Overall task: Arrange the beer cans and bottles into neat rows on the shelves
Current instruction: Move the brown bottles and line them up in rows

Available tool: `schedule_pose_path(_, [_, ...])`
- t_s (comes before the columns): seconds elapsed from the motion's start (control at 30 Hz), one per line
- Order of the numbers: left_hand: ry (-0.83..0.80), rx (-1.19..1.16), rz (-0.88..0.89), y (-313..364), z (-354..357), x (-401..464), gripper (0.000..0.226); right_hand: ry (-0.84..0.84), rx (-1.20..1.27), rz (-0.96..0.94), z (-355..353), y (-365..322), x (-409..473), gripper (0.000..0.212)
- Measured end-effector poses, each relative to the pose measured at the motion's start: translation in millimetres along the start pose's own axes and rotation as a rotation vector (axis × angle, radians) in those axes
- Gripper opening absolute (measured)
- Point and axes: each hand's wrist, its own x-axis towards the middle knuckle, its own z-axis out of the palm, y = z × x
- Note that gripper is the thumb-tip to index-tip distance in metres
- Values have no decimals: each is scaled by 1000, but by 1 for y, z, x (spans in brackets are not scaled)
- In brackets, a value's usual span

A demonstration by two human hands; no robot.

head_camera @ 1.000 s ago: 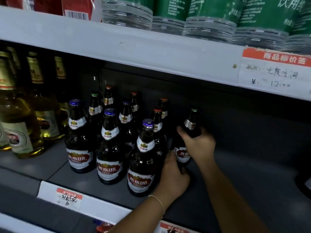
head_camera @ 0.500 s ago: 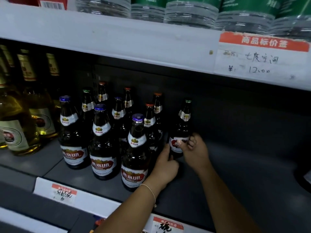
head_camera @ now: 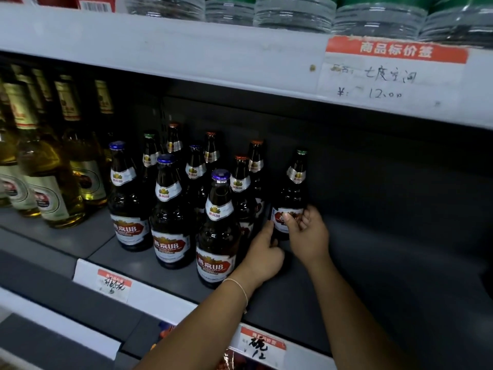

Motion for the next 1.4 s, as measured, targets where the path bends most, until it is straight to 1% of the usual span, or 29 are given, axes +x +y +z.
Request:
schedule_pose_path(0.1, [23,15,23,2,1,0,89,-6,-3,21,0,-2,2,42])
schedule_pose_path(0.2, [41,25,3,9,1,-6,85,-8,-17,48,0,-1,4,44])
schedule_pose_path(0.27, [51,52,16,16,1,-13,82,-5,-44,65,0,0,4,47])
schedule_pose_path(0.33, [66,94,49,21,2,-22,76,-1,-64,81,-1,-4,1,56])
schedule_pose_path(0.43, [81,145,105,29,-2,-34,68,59,-166,69,-5,-11,-4,64])
schedule_pose_path(0.5, [110,189,167,36,-6,-43,63,80,-193,40,-5,-14,-2,63])
schedule_pose_path(0.57, [134,206,215,41,-9,-49,60,44,-195,27,-4,-16,5,57])
schedule_pose_path(0.67, [104,199,198,42,-10,-48,62,-27,-184,105,-4,-20,12,50])
schedule_pose_path(0.73, [81,194,164,37,-8,-39,70,-46,-172,127,-1,-19,13,51])
schedule_pose_path(0.9, [64,31,70,22,-2,-16,68,-6,-120,138,0,-4,15,54])
schedule_pose_path(1.03, [39,-45,40,17,1,-10,75,39,-97,138,-2,-12,8,45])
schedule_pose_path(1.13, [37,-86,33,17,2,-11,73,41,-98,131,-4,-8,9,45])
schedule_pose_path(1.23, [23,-81,39,21,4,-16,74,19,-109,141,-5,-3,14,52])
schedule_pose_path(1.33, [14,-62,46,25,5,-19,72,-2,-104,125,-5,-4,15,47])
schedule_pose_path(1.4, [31,-33,42,27,4,-22,71,-9,-107,120,-5,-5,16,49])
